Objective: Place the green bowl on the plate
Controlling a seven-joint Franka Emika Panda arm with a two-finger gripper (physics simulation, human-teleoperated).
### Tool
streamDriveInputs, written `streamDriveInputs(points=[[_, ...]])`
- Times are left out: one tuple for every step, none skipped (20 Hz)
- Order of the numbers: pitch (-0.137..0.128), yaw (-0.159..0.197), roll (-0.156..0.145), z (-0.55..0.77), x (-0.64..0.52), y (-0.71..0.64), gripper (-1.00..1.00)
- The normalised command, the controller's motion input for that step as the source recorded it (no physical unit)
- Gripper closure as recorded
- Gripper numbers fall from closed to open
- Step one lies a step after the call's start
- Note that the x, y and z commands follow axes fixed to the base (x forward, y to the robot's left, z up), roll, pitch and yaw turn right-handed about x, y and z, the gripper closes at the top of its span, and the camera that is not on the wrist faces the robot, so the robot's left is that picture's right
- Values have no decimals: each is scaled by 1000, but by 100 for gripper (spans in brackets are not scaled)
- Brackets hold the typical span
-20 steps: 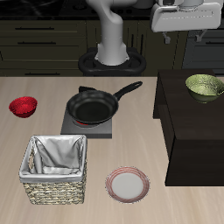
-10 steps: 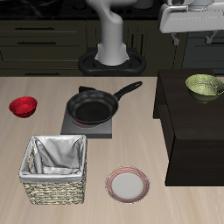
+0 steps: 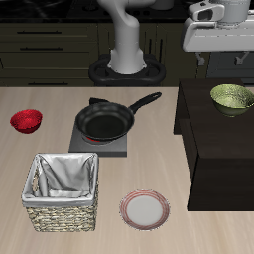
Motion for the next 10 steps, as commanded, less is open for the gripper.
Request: streamDriveInputs(points=[[-64,-3,23,-13,139,28,-100],[-31,47,-35,-67,145,9,-100],[50,2,-26,-140,158,1,-100],[23,-35,2,-66,95,29,-100],[-25,2,-13,-12,-44,-48,-100],[1,28,-10,-129,177,273,-100],[2,9,21,-74,-52,46,-100],[9,-53,-7,-92,-42,-24,-100],[30,-13,24,-198,-83,174,-100],[-42,97,21,-223,-136,160,-100]])
